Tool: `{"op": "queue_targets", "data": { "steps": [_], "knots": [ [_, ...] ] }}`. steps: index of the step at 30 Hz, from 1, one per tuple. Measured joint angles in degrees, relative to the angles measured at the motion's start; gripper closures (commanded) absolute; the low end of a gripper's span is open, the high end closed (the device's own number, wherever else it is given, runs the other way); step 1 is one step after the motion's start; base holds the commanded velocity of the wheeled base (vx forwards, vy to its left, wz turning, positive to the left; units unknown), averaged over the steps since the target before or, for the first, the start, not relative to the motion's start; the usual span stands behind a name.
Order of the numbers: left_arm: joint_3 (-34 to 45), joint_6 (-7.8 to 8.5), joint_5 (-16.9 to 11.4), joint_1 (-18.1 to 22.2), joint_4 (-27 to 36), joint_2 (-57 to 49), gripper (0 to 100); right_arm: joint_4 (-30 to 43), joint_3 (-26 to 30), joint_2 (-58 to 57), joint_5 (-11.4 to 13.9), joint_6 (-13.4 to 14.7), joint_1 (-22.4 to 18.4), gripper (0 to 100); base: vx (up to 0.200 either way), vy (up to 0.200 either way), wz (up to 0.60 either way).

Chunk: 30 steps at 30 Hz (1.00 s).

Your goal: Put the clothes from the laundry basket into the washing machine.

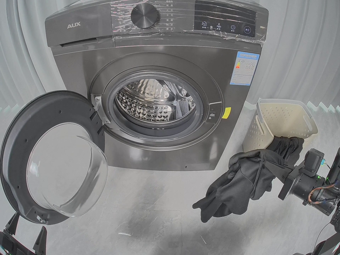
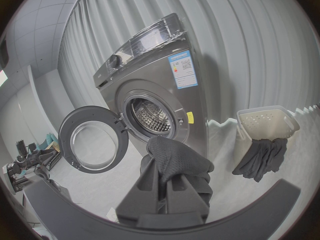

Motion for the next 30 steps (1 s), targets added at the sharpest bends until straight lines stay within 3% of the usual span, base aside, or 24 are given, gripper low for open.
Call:
{"op": "queue_targets", "data": {
  "steps": [7,16,22,30],
  "knots": [
    [0.0,0.45,-0.06,0.05,-0.02,0.0,0,-0.52,-1.62,1.29,-0.24,-0.06,4.71,100,0.0,0.029,0.0],
    [0.0,0.56,-0.09,0.09,-0.05,0.0,0,-0.73,-8.2,5.9,-0.41,-0.09,6.41,100,0.0,0.0,0.0],
    [0.0,2.39,-1.07,0.13,-0.1,0.0,0,-0.79,-12.75,10.09,-4.68,0.57,9.23,100,0.0,0.0,0.0],
    [0.0,3.45,-2.06,0.11,-0.34,0.0,0,-7.61,-18.91,17.55,-6.79,3.08,13.23,100,0.0,0.0,0.0]
  ]
}}
